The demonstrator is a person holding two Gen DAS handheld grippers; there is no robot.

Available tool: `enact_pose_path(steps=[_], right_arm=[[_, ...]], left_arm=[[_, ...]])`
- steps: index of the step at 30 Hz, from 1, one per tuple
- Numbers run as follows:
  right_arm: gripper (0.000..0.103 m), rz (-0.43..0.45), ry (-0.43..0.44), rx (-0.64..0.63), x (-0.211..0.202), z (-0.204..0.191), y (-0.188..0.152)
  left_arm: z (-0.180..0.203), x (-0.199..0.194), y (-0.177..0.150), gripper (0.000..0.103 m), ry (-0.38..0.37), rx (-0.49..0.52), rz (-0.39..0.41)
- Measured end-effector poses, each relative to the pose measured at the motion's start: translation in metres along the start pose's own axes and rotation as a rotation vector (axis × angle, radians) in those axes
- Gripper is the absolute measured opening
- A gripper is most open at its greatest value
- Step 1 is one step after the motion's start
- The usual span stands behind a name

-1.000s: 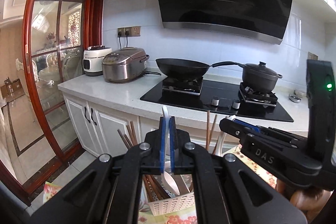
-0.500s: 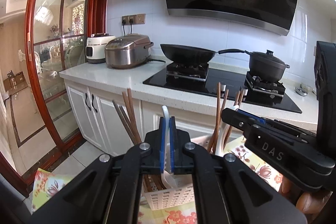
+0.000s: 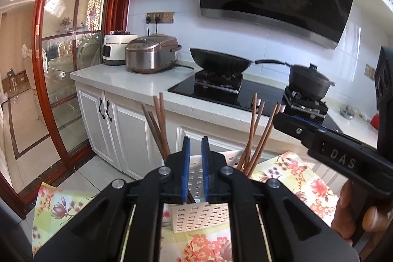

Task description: Organize utensils

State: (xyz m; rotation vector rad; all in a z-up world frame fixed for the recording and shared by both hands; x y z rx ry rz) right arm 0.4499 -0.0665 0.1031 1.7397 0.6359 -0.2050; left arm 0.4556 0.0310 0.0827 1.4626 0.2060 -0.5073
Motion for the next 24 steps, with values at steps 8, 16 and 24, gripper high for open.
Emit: enact_pose_path(steps=[8, 16, 24], right_arm=[[0.054, 0.044, -0.003, -0.067, -0.048, 0.005, -0.017], [0.064, 0.058, -0.07, -0.118, -0.051, 0.031, -0.073], [0.076, 0.094, -0.098, -0.138, -0.049, 0.049, -0.092]], left_arm=[[-0.01, -0.062, -0.018, 0.042, -0.008, -0.078, 0.056], [-0.003, -0.071, -0.069, 0.064, 0.023, -0.074, 0.023], [0.008, -0.051, -0.102, 0.081, 0.005, -0.015, 0.004]])
Point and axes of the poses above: each gripper's, at about its wrist camera, not at the fingertips, and x roughly the way its jaws point, z to its right, y to its top, the point moved 9 cm from there along x, roughly the way its jaws point, and after that the axes turned 1 degree about -z, right-handed, at the moved point
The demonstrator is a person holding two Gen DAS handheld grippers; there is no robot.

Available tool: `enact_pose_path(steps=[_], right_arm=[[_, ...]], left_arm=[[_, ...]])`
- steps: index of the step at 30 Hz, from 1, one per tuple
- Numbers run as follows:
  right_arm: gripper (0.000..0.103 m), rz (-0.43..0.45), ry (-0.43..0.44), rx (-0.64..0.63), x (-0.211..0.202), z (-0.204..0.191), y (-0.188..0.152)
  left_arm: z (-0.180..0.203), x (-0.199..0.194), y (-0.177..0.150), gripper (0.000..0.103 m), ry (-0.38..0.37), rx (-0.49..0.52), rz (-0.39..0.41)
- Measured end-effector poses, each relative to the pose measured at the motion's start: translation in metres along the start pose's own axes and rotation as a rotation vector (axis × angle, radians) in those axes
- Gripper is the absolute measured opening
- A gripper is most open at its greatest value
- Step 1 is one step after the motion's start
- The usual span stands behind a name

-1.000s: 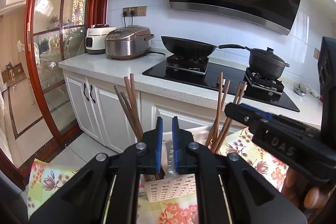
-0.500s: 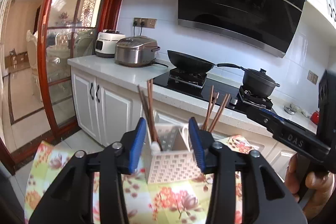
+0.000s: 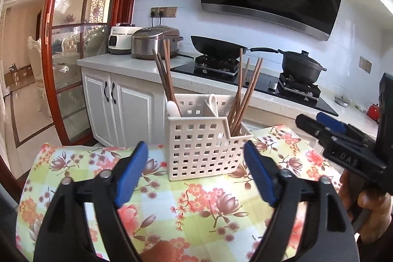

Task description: Organize utensils

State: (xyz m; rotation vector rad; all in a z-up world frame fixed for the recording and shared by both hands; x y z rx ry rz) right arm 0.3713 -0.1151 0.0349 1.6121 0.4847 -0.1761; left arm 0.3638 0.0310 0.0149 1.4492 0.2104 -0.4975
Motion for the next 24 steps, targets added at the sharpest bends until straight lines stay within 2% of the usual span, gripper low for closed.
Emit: enact_pose_path(steps=[2, 8, 24], right_arm=[[0.079, 0.001, 0.004, -0.008, 0.0, 0.0, -0.002], [0.081, -0.03, 0.048, -0.009, 0.001, -0.006, -0.012], [0.081, -0.032, 0.061, -0.025, -0.003, -0.013, -0.013]], left_arm=[[-0.002, 0.001, -0.003, 0.082, -0.006, -0.012, 0.008], [-0.01, -0.002, -0.004, 0.087, 0.002, -0.02, 0.038], [-0.001, -0.005, -0.003, 0.087, -0.023, -0.002, 0.049]])
Point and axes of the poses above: each gripper's, at about its wrist camera, not at the fingertips, and x roughly the way its jaws point, z to its right, y to its top, the point moved 9 cm from there along x, roughly the way its jaws point, and after that the axes turned 1 degree about -z, right-handed, at the moved point
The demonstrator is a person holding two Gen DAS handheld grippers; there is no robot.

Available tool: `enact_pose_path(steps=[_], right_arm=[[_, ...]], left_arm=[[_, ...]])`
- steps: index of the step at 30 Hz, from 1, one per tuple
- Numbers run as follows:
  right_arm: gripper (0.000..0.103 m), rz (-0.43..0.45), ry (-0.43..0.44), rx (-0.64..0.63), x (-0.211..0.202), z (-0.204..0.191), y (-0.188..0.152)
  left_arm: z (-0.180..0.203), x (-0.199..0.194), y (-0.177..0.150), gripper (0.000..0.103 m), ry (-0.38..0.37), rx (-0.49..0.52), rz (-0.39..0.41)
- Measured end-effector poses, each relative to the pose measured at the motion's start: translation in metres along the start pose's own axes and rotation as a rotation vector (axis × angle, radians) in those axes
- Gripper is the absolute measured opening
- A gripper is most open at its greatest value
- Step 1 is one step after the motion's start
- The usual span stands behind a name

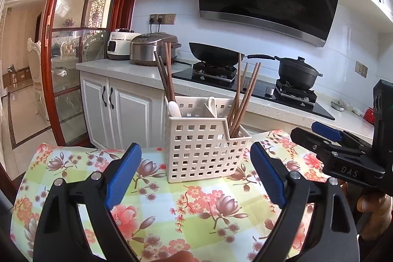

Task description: Organize utensils

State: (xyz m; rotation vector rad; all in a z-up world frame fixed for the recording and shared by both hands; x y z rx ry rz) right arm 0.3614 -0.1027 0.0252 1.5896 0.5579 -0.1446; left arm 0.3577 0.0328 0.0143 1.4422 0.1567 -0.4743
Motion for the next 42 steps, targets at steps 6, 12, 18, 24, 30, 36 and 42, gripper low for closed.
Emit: enact_pose_path(steps=[6, 12, 18, 24, 30, 36, 42], right_arm=[[0.082, 0.0, 0.001, -0.002, -0.0005, -0.0005, -0.0001], [0.082, 0.003, 0.0, -0.001, -0.0008, -0.0007, -0.0007], [0.082, 0.002, 0.0, -0.001, -0.0005, -0.0005, -0.0008], [0.083, 0.002, 0.0, -0.001, -0.0007, -0.0007, -0.0011], [0.083, 0.004, 0.0, 0.001, -0.0005, -0.0006, -0.0013], [0.083, 0.004, 0.0, 0.001, -0.0005, -0.0006, -0.001], [0.083, 0.003, 0.0, 0.002, -0.0005, -0.0007, -0.001]], left_arm=[[0.0011, -0.0009, 0.0015, 0.087, 0.0, 0.002, 0.004], [0.0021, -0.0016, 0.0015, 0.087, -0.002, 0.003, 0.007], [0.0034, -0.0028, 0.0032, 0.087, -0.006, 0.007, 0.007], [0.0038, -0.003, 0.0041, 0.087, -0.006, 0.005, 0.008], [0.0047, -0.0027, 0.0055, 0.087, -0.009, 0.009, 0.011], [0.0056, -0.0034, 0.0058, 0.087, -0.011, 0.012, 0.014], [0.0062, -0.0035, 0.006, 0.088, -0.012, 0.012, 0.016]])
Point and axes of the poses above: each gripper's, at about its wrist camera, not at the fingertips, and x roughly the way its jaws point, z to its right, y to its top, the point moved 9 cm from there along x, roughly the way its jaws point, and after that the axes turned 1 degree about -z, right-handed, at the moved point
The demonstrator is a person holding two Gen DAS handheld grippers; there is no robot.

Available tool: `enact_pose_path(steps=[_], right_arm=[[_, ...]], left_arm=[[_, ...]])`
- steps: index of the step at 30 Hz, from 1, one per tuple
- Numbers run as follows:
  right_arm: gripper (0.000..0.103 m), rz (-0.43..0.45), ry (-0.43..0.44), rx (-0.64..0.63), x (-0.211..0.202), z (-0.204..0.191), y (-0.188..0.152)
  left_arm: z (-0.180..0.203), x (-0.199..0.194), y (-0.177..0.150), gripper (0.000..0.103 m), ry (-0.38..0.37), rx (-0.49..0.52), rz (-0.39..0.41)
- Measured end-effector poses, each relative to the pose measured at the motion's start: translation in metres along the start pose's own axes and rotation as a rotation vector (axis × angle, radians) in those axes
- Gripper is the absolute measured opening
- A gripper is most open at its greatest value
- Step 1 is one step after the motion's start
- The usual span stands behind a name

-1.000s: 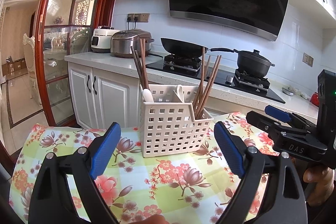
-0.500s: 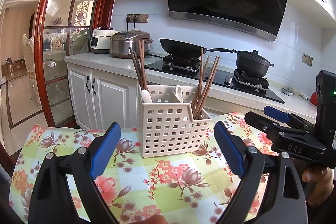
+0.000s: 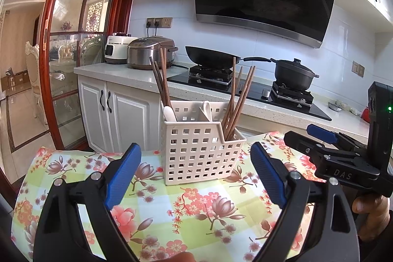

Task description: Organize utensils

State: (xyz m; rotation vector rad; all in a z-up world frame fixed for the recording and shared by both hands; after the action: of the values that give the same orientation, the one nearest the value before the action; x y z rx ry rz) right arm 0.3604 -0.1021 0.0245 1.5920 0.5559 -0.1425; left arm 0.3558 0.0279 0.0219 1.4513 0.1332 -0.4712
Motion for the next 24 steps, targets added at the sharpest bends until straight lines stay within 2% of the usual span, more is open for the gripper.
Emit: enact_pose_path(steps=[16, 18, 24], right_arm=[[0.083, -0.002, -0.001, 0.0, 0.0002, 0.0, -0.0013], [0.083, -0.003, -0.001, 0.001, 0.0001, 0.0, -0.0018], [0.083, -0.004, 0.0, 0.001, 0.0, -0.0003, -0.0023]], left_arm=[[0.0026, 0.0007, -0.0004, 0.089, -0.013, 0.002, 0.0], [0.0037, 0.0, 0.0, 0.094, 0.002, 0.014, 0.007], [0.0026, -0.003, 0.0015, 0.095, 0.024, 0.022, 0.031]])
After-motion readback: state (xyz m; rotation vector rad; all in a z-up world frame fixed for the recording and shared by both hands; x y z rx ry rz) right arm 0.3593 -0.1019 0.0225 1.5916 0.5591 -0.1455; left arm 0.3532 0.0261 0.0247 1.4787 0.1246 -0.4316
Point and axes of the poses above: each gripper's, at about its wrist camera, not at the fingertips, and x roughly the way its jaws point, z to its right, y to its top, the point moved 9 cm from there along x, roughly the way its jaws point, and after that the axes turned 1 degree about -z, right-handed, at the moved point
